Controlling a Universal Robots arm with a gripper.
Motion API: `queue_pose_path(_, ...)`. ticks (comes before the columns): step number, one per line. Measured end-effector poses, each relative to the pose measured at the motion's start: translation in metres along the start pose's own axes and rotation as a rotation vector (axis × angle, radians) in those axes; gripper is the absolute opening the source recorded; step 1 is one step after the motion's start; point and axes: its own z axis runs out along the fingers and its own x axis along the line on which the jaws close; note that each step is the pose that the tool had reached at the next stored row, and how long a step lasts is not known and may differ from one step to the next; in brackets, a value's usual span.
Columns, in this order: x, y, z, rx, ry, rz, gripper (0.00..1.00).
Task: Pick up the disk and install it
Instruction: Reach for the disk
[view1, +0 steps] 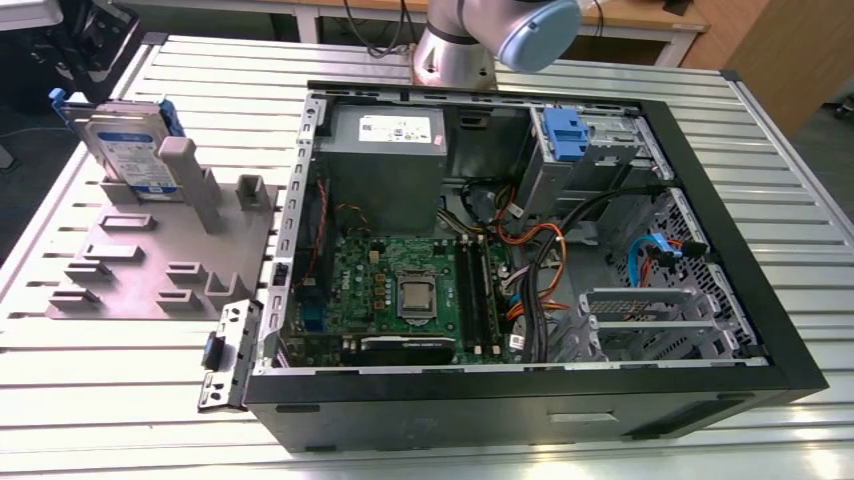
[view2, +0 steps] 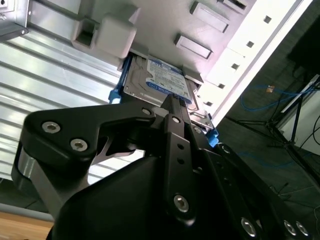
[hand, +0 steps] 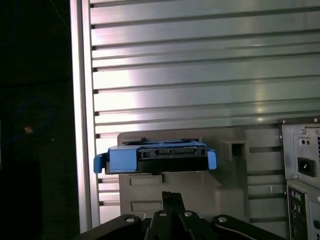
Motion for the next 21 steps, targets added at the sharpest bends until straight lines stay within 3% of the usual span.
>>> queue_pose_path(5, 0.0106, 0.0080, 0.0019, 0.0000, 0.0000, 0.000, 0.11)
queue_pose_path(10, 0.0197, 0.0118, 0.0038, 0.0000, 0.0001, 0.000, 0.11)
queue_pose_path(21, 0.0325, 0.0211, 0.0071, 0.0000, 0.0001, 0.000, 0.11)
